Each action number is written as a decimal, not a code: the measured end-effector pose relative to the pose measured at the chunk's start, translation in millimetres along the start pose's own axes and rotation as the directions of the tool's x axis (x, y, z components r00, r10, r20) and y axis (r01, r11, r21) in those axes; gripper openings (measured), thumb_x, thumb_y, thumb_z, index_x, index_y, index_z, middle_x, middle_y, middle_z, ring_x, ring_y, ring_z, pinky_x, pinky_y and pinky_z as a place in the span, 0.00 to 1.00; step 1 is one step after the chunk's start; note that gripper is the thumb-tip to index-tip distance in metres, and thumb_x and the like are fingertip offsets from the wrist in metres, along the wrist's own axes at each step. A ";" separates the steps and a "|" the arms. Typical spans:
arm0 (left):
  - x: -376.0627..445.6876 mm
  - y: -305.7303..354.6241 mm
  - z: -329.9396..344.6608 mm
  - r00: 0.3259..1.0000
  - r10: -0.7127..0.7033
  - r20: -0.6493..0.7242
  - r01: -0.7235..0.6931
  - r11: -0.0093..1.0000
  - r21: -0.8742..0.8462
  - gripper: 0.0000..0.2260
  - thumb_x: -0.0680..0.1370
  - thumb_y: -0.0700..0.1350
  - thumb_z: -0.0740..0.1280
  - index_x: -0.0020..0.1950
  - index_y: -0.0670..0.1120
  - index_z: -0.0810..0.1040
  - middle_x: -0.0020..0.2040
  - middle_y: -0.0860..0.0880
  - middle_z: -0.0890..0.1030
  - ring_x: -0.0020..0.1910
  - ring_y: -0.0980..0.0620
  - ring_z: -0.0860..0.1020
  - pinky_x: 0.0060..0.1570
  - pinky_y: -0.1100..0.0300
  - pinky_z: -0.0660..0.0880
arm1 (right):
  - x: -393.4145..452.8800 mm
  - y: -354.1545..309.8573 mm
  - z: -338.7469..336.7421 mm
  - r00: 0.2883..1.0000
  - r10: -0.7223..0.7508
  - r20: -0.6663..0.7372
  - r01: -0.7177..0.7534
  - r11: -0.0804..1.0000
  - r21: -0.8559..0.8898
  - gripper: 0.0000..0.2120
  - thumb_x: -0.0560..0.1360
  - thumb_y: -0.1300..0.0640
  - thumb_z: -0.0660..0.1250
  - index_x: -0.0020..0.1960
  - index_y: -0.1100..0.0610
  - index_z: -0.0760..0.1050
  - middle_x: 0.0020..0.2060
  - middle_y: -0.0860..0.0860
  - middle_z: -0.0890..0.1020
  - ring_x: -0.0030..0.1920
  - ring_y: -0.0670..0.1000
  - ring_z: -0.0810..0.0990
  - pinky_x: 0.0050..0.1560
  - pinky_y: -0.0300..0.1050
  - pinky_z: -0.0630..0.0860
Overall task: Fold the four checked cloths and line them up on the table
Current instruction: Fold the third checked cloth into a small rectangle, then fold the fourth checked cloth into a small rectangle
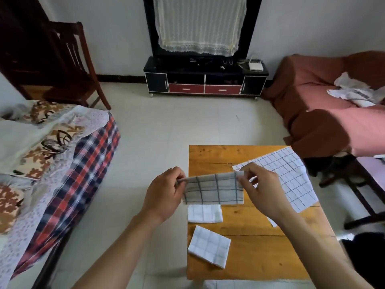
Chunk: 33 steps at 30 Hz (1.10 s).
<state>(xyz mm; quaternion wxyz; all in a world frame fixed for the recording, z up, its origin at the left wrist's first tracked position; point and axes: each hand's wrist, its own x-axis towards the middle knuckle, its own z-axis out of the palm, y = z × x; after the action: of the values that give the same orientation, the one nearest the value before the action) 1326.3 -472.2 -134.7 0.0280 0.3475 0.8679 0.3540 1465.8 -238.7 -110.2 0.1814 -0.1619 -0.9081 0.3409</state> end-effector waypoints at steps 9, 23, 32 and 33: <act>95.5 -38.4 54.5 0.987 -0.151 0.057 0.155 0.986 -0.059 0.03 0.80 0.43 0.68 0.47 0.50 0.75 0.39 0.55 0.79 0.37 0.55 0.78 0.36 0.60 0.79 | 74.3 65.1 38.5 0.982 0.188 0.022 -0.189 0.976 0.110 0.12 0.77 0.62 0.67 0.38 0.51 0.69 0.37 0.49 0.79 0.40 0.52 0.78 0.40 0.56 0.77; 191.6 -242.4 256.3 0.890 -0.304 0.340 0.341 0.939 -0.052 0.06 0.78 0.40 0.67 0.43 0.48 0.76 0.37 0.54 0.79 0.36 0.54 0.76 0.36 0.60 0.70 | 142.2 239.7 254.4 0.728 0.686 0.000 -0.685 0.727 0.033 0.14 0.75 0.63 0.66 0.35 0.51 0.68 0.28 0.43 0.70 0.29 0.41 0.68 0.29 0.30 0.66; 210.2 -297.7 327.0 0.809 -0.320 0.493 0.297 0.946 0.126 0.09 0.79 0.46 0.66 0.59 0.48 0.75 0.53 0.48 0.80 0.46 0.47 0.79 0.41 0.60 0.70 | 144.3 303.0 306.9 0.645 0.736 0.205 -0.721 0.675 -0.157 0.27 0.75 0.56 0.70 0.72 0.54 0.67 0.62 0.52 0.77 0.61 0.53 0.76 0.59 0.45 0.74; 211.4 -297.7 324.5 0.804 -0.334 0.491 0.293 0.942 0.161 0.13 0.79 0.47 0.66 0.63 0.48 0.74 0.57 0.47 0.79 0.50 0.46 0.79 0.44 0.58 0.71 | 144.5 299.1 302.6 0.645 0.731 0.223 -0.705 0.682 -0.197 0.31 0.75 0.54 0.70 0.75 0.53 0.63 0.66 0.53 0.73 0.65 0.54 0.73 0.63 0.47 0.71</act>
<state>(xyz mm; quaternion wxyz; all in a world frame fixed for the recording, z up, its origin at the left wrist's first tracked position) 1088.3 -298.7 -524.3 0.3020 0.2813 0.8873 0.2057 1256.2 -134.0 -493.7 -0.1083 -0.4661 -0.8001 0.3618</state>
